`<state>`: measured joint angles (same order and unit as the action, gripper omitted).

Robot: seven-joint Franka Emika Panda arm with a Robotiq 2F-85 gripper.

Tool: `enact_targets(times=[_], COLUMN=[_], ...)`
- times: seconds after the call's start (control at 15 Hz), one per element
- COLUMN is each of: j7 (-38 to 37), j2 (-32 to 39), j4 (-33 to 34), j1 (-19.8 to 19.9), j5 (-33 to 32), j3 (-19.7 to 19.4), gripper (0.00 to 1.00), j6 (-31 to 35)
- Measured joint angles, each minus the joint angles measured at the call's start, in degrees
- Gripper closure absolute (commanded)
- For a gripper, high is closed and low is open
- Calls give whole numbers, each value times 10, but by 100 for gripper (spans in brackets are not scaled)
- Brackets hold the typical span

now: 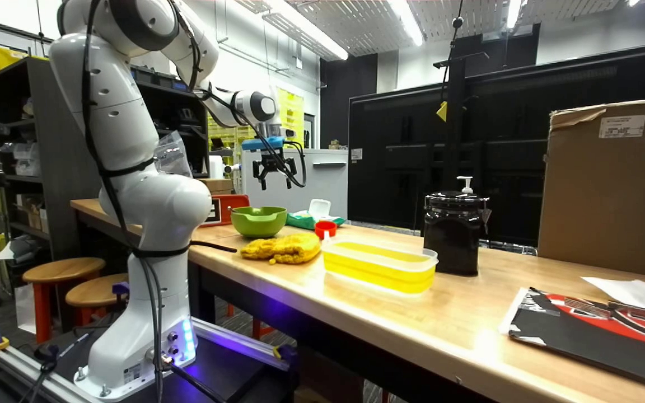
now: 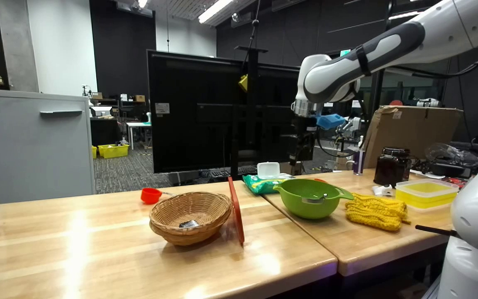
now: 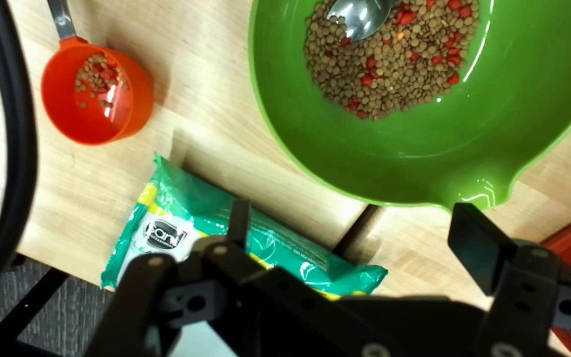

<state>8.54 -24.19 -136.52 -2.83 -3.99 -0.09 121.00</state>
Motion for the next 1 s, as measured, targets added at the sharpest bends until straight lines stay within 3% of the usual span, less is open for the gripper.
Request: enact_targets(times=[0.47, 1.0], j7=[51, 150], j2=[15, 113], j4=[12, 113], j1=[-2, -6], j5=[6, 25], j3=[-10, -21], gripper=[0, 0], j6=[0, -9])
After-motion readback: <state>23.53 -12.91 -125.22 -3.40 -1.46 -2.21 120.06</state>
